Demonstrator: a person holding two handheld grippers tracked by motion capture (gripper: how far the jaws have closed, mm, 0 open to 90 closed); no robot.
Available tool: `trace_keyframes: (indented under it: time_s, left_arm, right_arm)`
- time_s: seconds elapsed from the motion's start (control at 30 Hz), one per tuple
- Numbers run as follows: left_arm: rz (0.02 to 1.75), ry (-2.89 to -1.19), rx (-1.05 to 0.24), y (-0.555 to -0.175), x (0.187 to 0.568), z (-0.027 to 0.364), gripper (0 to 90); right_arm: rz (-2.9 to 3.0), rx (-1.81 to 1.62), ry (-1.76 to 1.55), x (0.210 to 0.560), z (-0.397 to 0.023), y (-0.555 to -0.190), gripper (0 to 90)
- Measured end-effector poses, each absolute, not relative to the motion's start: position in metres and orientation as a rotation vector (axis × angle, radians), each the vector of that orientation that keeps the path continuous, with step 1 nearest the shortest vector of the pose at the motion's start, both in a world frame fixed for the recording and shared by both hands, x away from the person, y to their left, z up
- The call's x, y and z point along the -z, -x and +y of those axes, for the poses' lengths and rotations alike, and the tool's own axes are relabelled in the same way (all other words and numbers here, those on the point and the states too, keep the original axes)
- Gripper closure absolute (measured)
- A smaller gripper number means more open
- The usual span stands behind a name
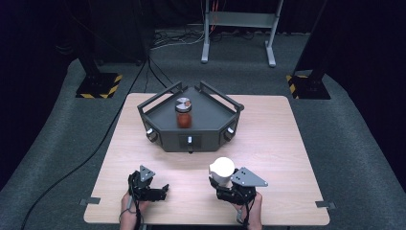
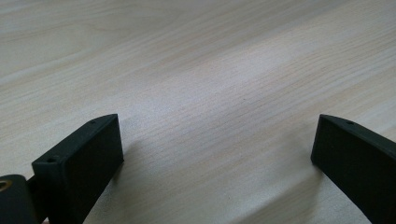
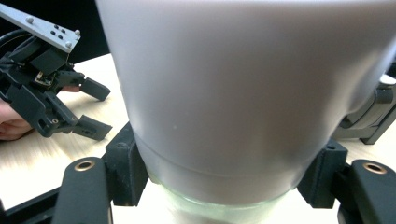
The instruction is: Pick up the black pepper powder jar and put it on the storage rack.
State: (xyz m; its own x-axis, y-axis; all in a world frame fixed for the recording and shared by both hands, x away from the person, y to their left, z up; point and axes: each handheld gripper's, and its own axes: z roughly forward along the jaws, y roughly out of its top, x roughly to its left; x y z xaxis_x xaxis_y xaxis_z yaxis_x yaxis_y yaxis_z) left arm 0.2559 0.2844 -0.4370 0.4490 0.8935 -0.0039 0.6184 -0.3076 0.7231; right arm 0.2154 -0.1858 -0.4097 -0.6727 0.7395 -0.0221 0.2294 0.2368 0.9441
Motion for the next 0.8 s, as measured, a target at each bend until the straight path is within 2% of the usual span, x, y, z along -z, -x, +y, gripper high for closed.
trace_keyframes:
  time_s: [0.8]
  left_arm:
    - [1.261,-2.040,-0.534,-0.256,0.437,0.285,1.9]
  right_arm:
    - [2.023,-1.441,-0.888,0.392,-0.187,-0.240,30.0]
